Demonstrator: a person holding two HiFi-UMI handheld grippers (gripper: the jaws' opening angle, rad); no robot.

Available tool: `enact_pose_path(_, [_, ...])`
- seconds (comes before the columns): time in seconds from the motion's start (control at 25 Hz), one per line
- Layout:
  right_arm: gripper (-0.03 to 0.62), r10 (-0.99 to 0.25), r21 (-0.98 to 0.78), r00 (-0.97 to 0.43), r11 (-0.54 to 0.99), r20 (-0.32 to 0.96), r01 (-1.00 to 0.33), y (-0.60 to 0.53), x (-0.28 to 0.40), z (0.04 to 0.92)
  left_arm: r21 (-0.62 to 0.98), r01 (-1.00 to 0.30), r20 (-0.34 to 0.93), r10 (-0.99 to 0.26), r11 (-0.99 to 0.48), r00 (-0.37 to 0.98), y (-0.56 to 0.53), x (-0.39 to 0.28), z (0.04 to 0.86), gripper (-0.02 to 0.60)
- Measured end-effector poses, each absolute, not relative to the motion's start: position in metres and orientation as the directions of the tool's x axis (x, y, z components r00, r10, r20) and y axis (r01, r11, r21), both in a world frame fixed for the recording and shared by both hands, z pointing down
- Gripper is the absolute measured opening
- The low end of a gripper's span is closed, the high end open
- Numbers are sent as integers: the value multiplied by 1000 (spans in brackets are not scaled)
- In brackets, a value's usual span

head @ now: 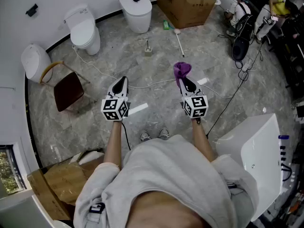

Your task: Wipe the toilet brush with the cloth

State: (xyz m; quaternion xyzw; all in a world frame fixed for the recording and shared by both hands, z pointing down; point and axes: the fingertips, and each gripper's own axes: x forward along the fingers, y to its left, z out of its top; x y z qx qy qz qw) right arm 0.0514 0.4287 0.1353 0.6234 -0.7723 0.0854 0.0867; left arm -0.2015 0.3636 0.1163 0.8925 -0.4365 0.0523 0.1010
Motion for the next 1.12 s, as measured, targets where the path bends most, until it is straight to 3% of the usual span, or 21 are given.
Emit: enact_pose_path(1.12, [69, -919, -38, -310, 310, 243, -950, 413, 97, 146, 109, -832, 194, -809, -545, 555, 360, -143, 118, 23])
